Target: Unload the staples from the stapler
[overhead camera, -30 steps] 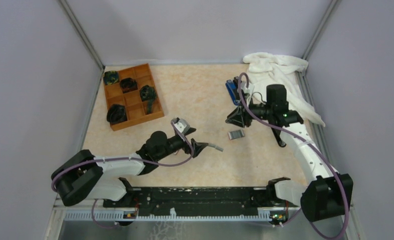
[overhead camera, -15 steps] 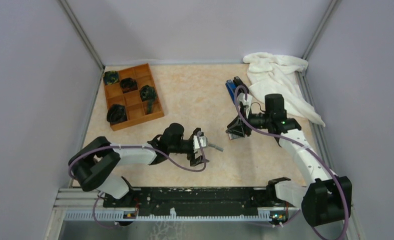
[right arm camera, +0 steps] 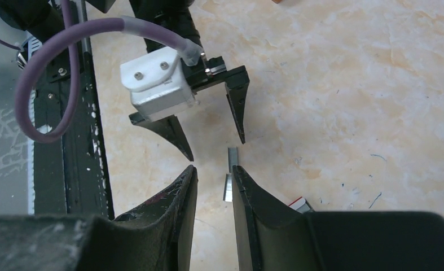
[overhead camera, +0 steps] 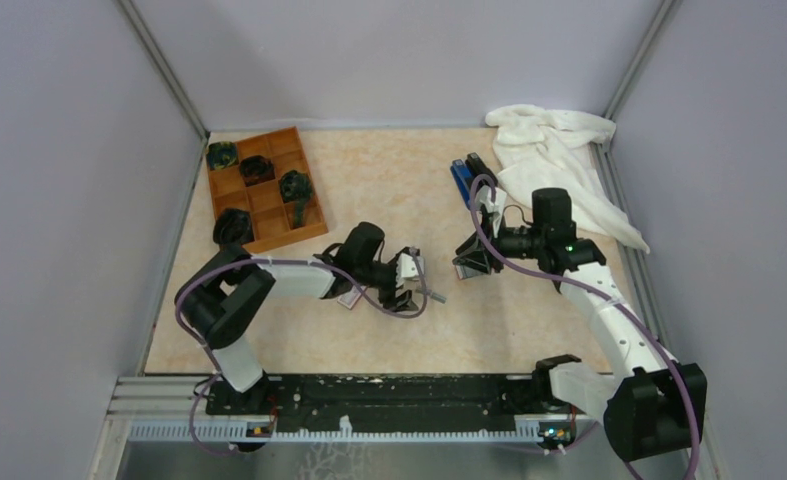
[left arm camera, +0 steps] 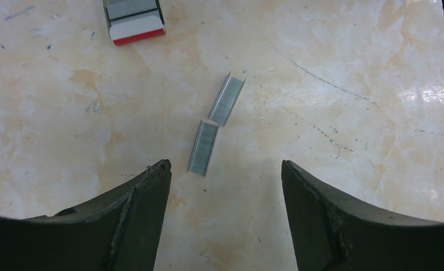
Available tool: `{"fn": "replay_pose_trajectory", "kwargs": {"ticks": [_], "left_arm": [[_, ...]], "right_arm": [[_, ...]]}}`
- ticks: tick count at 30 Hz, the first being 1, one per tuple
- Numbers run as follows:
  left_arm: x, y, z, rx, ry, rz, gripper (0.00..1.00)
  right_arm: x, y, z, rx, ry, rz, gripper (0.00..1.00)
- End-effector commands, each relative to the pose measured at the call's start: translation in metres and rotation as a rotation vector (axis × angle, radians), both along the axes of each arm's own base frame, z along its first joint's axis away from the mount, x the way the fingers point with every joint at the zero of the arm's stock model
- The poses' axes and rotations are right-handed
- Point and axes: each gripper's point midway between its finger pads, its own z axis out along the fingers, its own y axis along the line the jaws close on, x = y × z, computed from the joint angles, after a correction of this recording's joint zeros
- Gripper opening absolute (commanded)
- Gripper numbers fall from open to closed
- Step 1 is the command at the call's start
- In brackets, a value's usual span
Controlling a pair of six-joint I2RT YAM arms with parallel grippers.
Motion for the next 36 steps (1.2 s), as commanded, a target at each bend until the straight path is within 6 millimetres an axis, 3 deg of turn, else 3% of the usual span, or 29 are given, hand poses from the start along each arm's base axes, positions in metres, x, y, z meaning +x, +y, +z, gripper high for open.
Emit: {"fn": "replay_pose_trajectory", "kwargs": {"ticks": [1, 4, 13, 24, 36], "left_arm": [[0.0, -0.003, -0.007, 0.033, 0.047, -0.067, 0.74], [0.004, -0.005, -0.013, 0.083, 0.072, -0.088, 0.65], [0.008, 0.001, -0.027, 0.133, 0.036, -0.092, 0.53], [0.017, 0.003, -0.032, 0.165, -0.039, -0.051, 0.43], [0.012, 0.008, -0.033, 0.162, -0.048, -0.031, 0.32]], "right_arm": [[0.007, 0.001, 0.03, 0.02, -0.113, 0.007, 0.3], [0.006, 0.001, 0.03, 0.021, -0.108, 0.008, 0.3], [0.007, 0.001, 0.028, 0.021, -0.097, 0.006, 0.3], [0.008, 0.001, 0.026, 0.019, -0.09, 0.005, 0.3], [0.009, 0.001, 0.025, 0.017, -0.086, -0.001, 0.3]]}}
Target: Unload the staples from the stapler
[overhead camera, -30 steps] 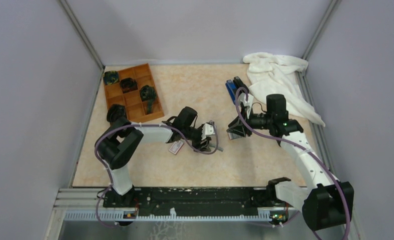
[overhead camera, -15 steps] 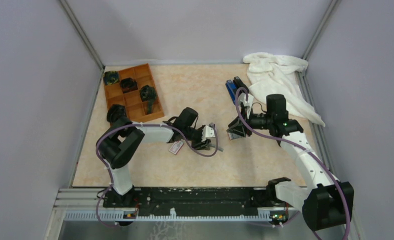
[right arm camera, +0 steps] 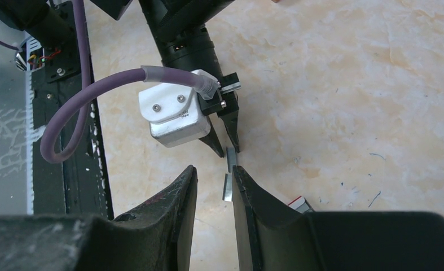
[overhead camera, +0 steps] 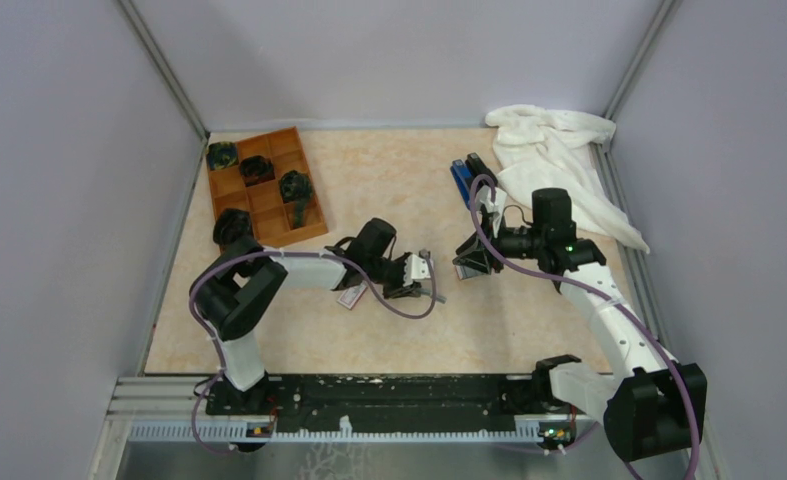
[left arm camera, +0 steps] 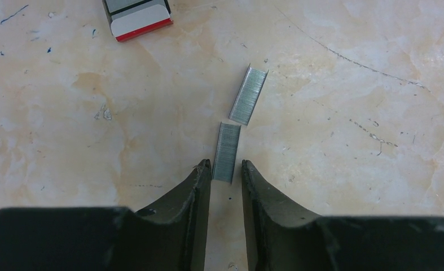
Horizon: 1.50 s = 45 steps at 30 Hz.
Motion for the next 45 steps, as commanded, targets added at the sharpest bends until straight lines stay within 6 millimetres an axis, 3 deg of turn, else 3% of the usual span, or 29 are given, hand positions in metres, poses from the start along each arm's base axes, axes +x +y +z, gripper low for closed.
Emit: {"fn": "replay_pose_trajectory", "kwargs": {"ticks": [1, 10, 24, 36, 45], "left_arm": [[-0.007, 0.013, -0.012, 0.043, 0.009, 0.025, 0.32], [-0.01, 0.016, -0.008, 0.01, 0.036, 0.101, 0.22], [-0.003, 0.018, 0.019, -0.085, 0.097, 0.317, 0.2], [-0.011, 0.012, 0.053, -0.202, 0.28, 0.454, 0.2], [-0.016, 0.005, 0.096, -0.336, 0.42, 0.45, 0.2]], "right_arm": [[0.009, 0.001, 0.025, 0.019, -0.086, 0.002, 0.3], [0.011, 0.0, 0.024, 0.012, -0.086, -0.007, 0.3], [0.012, 0.0, 0.022, 0.014, -0.076, -0.01, 0.3], [0.008, 0.005, 0.024, 0.048, -0.055, 0.012, 0.3], [-0.002, 0.019, 0.032, 0.181, 0.055, 0.076, 0.3]]}}
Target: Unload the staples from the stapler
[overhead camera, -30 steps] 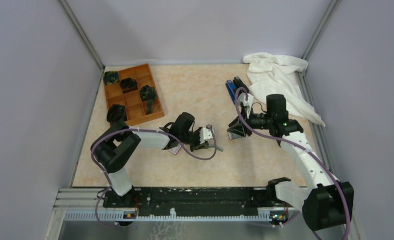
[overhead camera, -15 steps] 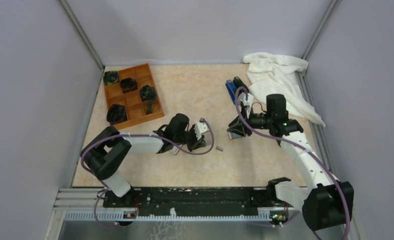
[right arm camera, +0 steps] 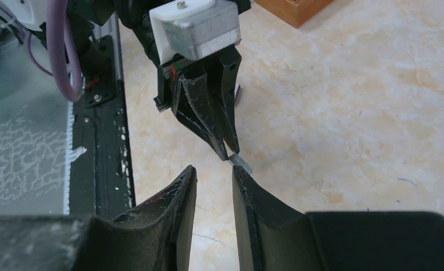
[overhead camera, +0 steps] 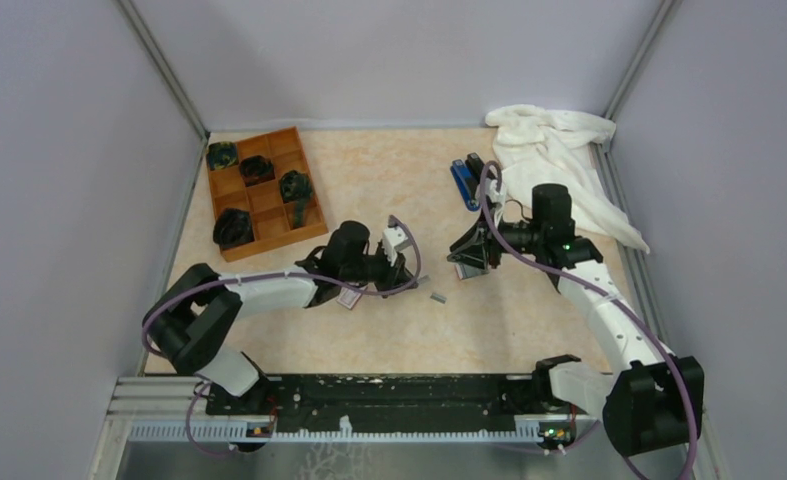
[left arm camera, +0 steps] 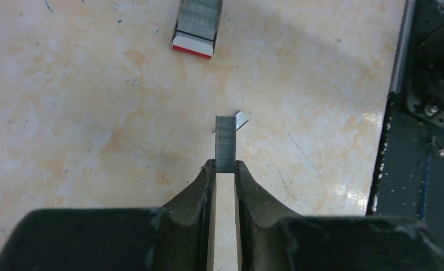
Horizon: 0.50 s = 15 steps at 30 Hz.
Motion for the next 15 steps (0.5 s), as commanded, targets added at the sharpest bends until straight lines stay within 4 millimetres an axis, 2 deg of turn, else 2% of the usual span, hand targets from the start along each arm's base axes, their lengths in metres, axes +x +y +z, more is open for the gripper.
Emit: {"fn": "replay_pose_trajectory", "kwargs": {"ticks": [1, 5, 12, 15], "left_arm": [[-0.004, -0.008, 0.039, -0.16, 0.073, -0.003, 0.2], [-0.01, -0.01, 0.061, -0.287, 0.135, -0.025, 0.19], [-0.011, -0.011, 0.091, -0.455, 0.23, -0.073, 0.19], [-0.01, -0.013, 0.102, -0.502, 0.252, -0.087, 0.19]], "right_arm": [[-0.002, 0.009, 0.02, 0.103, 0.006, 0.052, 0.3], [0.002, 0.009, 0.026, 0.144, 0.045, 0.038, 0.31], [0.015, -0.007, 0.033, 0.254, 0.157, -0.04, 0.32], [0.019, -0.007, 0.03, 0.27, 0.181, -0.065, 0.37]]}}
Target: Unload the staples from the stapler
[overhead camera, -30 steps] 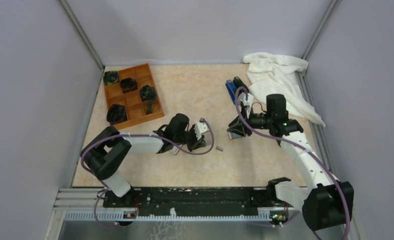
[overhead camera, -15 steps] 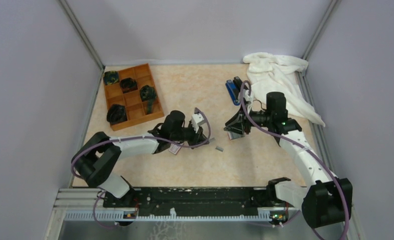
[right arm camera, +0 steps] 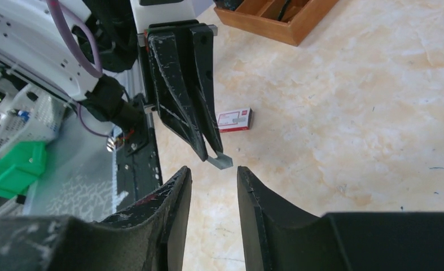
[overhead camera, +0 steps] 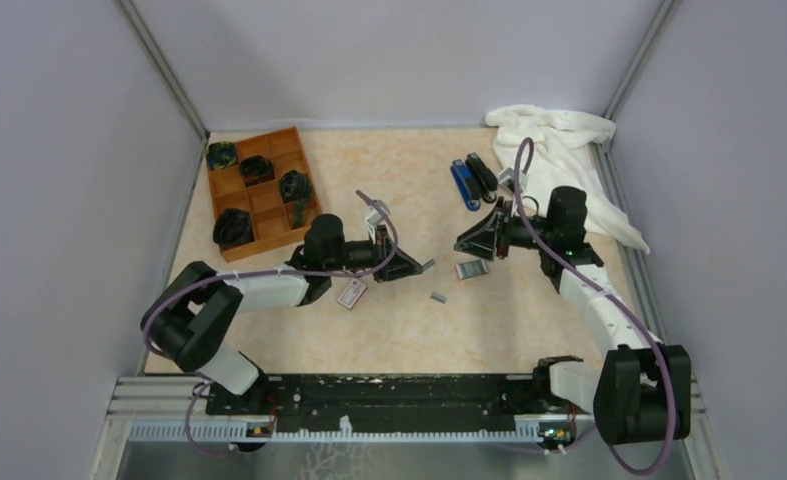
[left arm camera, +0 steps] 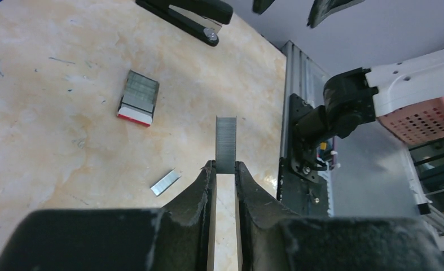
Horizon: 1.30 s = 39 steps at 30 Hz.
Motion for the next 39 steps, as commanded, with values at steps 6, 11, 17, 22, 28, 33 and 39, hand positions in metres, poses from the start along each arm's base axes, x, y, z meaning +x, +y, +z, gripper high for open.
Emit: {"fn": "replay_pose_trajectory", "kwargs": {"ticks": [6, 11, 17, 22, 28, 33, 39], "left_arm": [[-0.005, -0.009, 0.055, -0.221, 0.031, -0.078, 0.19], [-0.006, -0.01, 0.073, -0.294, 0.026, -0.092, 0.19], [-0.006, -0.011, 0.086, -0.352, 0.034, -0.106, 0.19], [-0.005, -0.012, 0.093, -0.377, 0.027, -0.104, 0.19], [-0.004, -0.012, 0.096, -0.388, 0.023, -0.103, 0.19], [-0.007, -0.013, 0.097, -0.396, 0.025, -0.113, 0.19], [-0.008, -0.015, 0.097, -0.397, 0.019, -0.119, 0.19]], "right_arm": [[0.004, 0.004, 0.017, 0.14, 0.051, -0.006, 0.51], [0.001, 0.006, 0.023, 0.191, 0.042, -0.014, 0.56], [-0.008, 0.014, 0.029, 0.228, 0.031, 0.007, 0.57], [-0.014, 0.023, 0.028, 0.24, 0.045, 0.022, 0.56], [-0.02, 0.03, 0.031, 0.25, 0.038, 0.048, 0.52], [-0.021, 0.032, 0.031, 0.253, 0.046, 0.047, 0.49], [-0.024, 0.035, 0.032, 0.261, 0.06, 0.06, 0.42]]}}
